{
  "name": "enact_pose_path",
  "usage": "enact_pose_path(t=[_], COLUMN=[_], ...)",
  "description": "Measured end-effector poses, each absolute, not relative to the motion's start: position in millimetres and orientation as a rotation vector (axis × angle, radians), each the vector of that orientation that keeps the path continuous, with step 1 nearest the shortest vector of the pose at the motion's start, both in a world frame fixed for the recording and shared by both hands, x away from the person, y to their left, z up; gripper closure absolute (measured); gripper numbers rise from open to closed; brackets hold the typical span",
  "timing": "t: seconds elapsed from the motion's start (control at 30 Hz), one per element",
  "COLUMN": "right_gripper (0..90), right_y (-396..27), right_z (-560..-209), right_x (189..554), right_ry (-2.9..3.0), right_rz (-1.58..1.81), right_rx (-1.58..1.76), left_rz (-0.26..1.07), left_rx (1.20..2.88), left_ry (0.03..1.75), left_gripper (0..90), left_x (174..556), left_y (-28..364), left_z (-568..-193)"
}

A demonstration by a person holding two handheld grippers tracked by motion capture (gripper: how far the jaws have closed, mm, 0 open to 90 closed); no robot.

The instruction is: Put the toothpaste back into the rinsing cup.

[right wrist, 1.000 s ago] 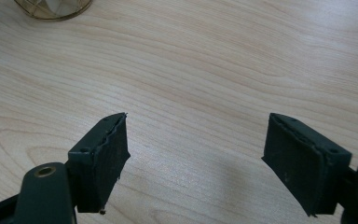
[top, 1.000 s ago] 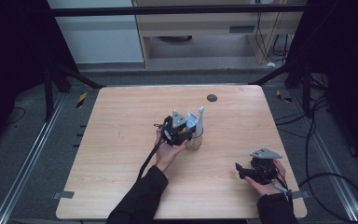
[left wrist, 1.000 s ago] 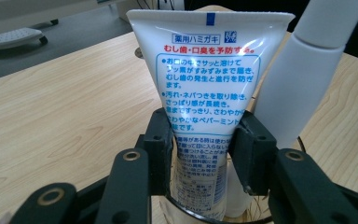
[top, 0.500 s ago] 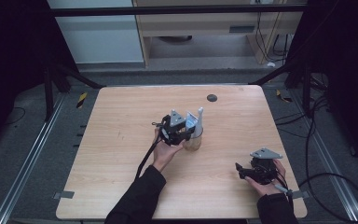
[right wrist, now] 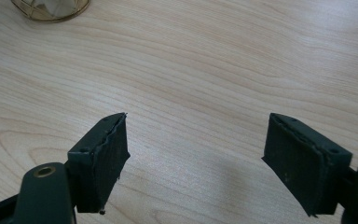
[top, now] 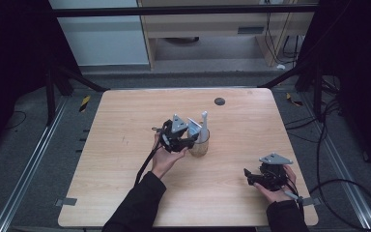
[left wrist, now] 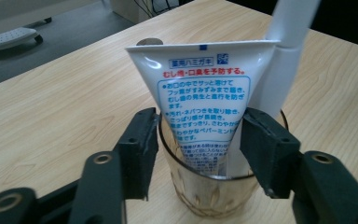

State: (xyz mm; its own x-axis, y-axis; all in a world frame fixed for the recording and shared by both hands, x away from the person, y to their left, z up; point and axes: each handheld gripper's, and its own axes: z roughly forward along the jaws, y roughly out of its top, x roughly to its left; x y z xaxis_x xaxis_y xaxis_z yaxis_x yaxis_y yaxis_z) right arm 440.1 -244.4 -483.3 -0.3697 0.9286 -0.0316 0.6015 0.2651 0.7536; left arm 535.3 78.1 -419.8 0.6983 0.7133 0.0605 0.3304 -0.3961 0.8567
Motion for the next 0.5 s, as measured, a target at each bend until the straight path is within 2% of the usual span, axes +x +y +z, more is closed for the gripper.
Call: enact_pose_path(t=[0.27,0.5], right_gripper=[21.3,20.7], right_y=[-244,-245], right_z=[-481,-480], right_x=[438,437], right_ry=[2.063,2.052], right_rz=[0.921,0.922], right_rx=[1.371,1.377], left_rz=[0.573,0.600], left_rx=[2.059,2.073], left_ry=[0.801,0.810], left_gripper=[36.2,31.7], left_x=[517,497], left_y=[91,126], left_z=[-422,-423])
